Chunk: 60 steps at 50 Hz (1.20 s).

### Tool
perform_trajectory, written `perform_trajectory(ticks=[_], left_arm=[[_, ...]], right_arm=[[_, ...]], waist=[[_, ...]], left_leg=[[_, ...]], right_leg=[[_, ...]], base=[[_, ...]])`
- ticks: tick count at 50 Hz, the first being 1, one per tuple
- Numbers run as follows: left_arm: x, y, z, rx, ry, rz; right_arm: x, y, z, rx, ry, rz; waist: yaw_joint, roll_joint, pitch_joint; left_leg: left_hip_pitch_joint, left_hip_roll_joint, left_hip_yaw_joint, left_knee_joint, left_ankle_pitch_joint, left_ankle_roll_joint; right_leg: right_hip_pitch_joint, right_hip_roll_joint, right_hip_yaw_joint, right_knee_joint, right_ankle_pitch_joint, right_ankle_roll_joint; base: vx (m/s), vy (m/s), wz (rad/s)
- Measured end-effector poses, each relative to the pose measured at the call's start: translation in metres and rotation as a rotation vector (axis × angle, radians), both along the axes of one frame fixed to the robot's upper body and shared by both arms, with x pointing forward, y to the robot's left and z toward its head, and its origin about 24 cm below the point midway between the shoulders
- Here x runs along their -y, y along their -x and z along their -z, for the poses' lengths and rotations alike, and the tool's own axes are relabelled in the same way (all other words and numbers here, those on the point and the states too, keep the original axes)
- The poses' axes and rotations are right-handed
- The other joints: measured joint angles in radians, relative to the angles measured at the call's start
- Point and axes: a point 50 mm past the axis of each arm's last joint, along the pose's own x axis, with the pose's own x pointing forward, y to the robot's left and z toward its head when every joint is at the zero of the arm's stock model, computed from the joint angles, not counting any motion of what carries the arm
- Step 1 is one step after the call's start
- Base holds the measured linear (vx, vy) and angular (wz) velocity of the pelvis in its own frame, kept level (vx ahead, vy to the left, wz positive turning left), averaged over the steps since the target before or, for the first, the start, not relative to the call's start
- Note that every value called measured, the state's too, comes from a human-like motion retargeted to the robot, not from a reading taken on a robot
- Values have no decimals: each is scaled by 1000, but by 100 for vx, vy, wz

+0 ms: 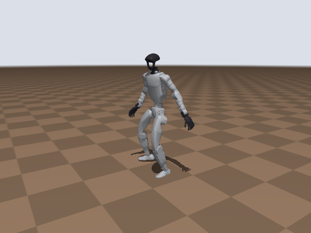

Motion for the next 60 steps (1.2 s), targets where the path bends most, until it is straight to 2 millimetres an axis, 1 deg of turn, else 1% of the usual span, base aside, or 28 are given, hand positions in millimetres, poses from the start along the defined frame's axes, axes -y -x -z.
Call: perform_trajectory(ticks=[2,5,7,9,10,12,15,17,18,21,23,24,25,27,28,30,33,35,37,40,42,44,47,50,53,56,58,60], left_arm=[[-7,-10,-3,-48,0,62],[-16,-47,-9,-33,22,168],[-21,-84,-18,48,52,210],[-27,-133,-37,153,89,280],[-30,-158,-51,202,100,335],[-37,-215,-95,278,48,536],[-34,-291,-190,398,-247,893],[-11,-326,-254,557,-517,1078],[5,-338,-280,666,-630,1139],[57,-356,-333,1037,-790,1222],[89,-360,-359,1281,-776,1221],[105,-361,-374,1403,-746,1208],[121,-362,-391,1525,-711,1192],[154,-361,-423,1775,-600,1126],[171,-358,-436,1884,-545,1093],[197,-352,-444,2030,-436,1059],[200,-343,-410,1972,-375,1112],[183,-335,-368,1839,-382,1112],[157,-324,-311,1650,-379,1045],[121,-289,-218,1344,-309,890],[101,-255,-168,1178,-246,773],[85,-220,-130,1042,-196,661],[65,-173,-87,873,-148,484],[47,-139,-55,719,-145,329],[37,-118,-27,519,-134,284],[30,-120,-11,298,-63,357],[25,-128,-11,217,-8,404],[19,-142,-18,223,34,421]], right_arm=[[2,-6,-3,13,-29,-31],[4,-24,-10,38,-39,-143],[3,-40,-18,55,-34,-244],[2,-59,-28,86,-27,-335],[2,-69,-34,101,-23,-375],[3,-86,-43,123,-5,-426],[16,-94,-48,123,39,-407],[33,-72,-44,112,77,-284],[42,-52,-40,101,93,-198],[65,30,-28,21,95,97],[72,93,-23,-58,57,311],[72,124,-23,-89,29,436],[70,155,-24,-112,-1,568],[51,215,-23,-168,-46,865],[36,236,-19,-189,-72,1002],[7,261,-12,-218,-106,1219],[-6,256,0,-246,-123,1298],[2,224,10,-253,-117,1220],[16,167,19,-220,-101,1064],[21,45,17,-28,-85,770],[7,-41,-5,170,-46,470],[-15,-110,-46,381,72,121],[-46,-176,-130,721,330,-268],[-67,-209,-214,1069,455,-378],[-81,-221,-254,1259,379,-327],[-80,-231,-257,1251,284,-269],[-77,-234,-242,1178,205,-253],[-77,-235,-221,1085,100,-263]], waist=[[-16,11,8],[-10,20,31],[-8,21,61],[-21,15,117],[-32,9,148],[-75,-7,187],[-197,-9,181],[-315,40,139],[-380,80,117],[-591,219,61],[-731,272,26],[-797,273,15],[-862,265,6],[-963,168,3],[-990,117,1],[-1014,61,16],[-976,82,104],[-920,97,147],[-845,100,174],[-712,81,192],[-616,60,181],[-520,42,160],[-400,28,128],[-321,21,108],[-252,-17,110],[-181,-26,127],[-122,-12,149],[-52,9,183]], left_leg=[[34,-31,-4,-57,24,-24],[72,-92,6,-160,72,-60],[83,-142,2,-194,88,-58],[76,-201,-11,-174,80,-35],[65,-233,-19,-146,70,-20],[8,-284,-31,-49,43,-5],[-68,-349,-79,24,35,-26],[-39,-395,-162,-83,124,-63],[-1,-412,-212,-173,208,-91],[108,-425,-293,-389,486,-232],[165,-433,-203,-459,596,-319],[193,-445,-117,-453,617,-332],[221,-459,-19,-425,624,-332],[306,-450,145,-203,531,-296],[321,-414,234,-39,463,-247],[309,-255,362,312,328,-155],[213,18,338,672,143,-100],[116,135,255,806,37,-87],[27,225,152,843,-29,-77],[-74,317,-5,757,-66,-54],[-104,331,-99,587,-34,-79],[-96,323,-172,341,15,-125],[-59,321,-235,-57,109,-177],[-72,302,-284,-170,168,-246],[-148,196,-281,81,7,-250],[-219,107,-256,293,-95,-137],[-216,75,-231,370,-149,-58],[-174,64,-183,408,-192,-4]], right_leg=[[-58,38,-102,68,-68,18],[-111,118,-322,35,-78,16],[-136,221,-411,-56,-82,11],[-168,325,-430,-116,-72,25],[-188,368,-427,-120,-64,35],[-254,435,-416,-50,-54,52],[-351,511,-464,82,-57,70],[-372,564,-506,78,-6,79],[-372,601,-508,38,38,85],[-324,709,-475,-173,143,78],[-250,713,-481,-299,155,56],[-204,686,-473,-352,142,54],[-156,651,-457,-402,122,55],[1,571,-312,-526,-4,53],[63,520,-248,-561,-88,45],[144,440,-215,-545,-273,-17],[103,369,-167,-178,-520,-133],[51,335,-77,28,-611,-154],[31,330,31,101,-645,-163],[30,318,202,104,-633,-153],[42,305,308,41,-591,-130],[61,284,400,-52,-533,-95],[85,229,497,-197,-437,-26],[111,151,545,-328,-345,30],[154,28,533,-425,-238,51],[179,-69,427,-443,-94,37],[167,-94,364,-398,-17,17],[122,-79,339,-316,-1,16]], base=[[-6,61,32],[-15,59,6],[-22,55,23],[-22,53,66],[-19,52,102],[-14,52,140],[2,58,207],[19,78,263],[29,91,281],[43,100,299],[62,104,316],[71,102,342],[82,90,367],[95,71,335],[94,65,232],[86,63,105],[74,64,-98],[67,66,-223],[62,68,-267],[53,76,-272],[45,85,-252],[38,91,-223],[27,100,-158],[18,106,-88],[11,105,-37],[9,102,-2],[11,100,-42],[8,95,-90]])
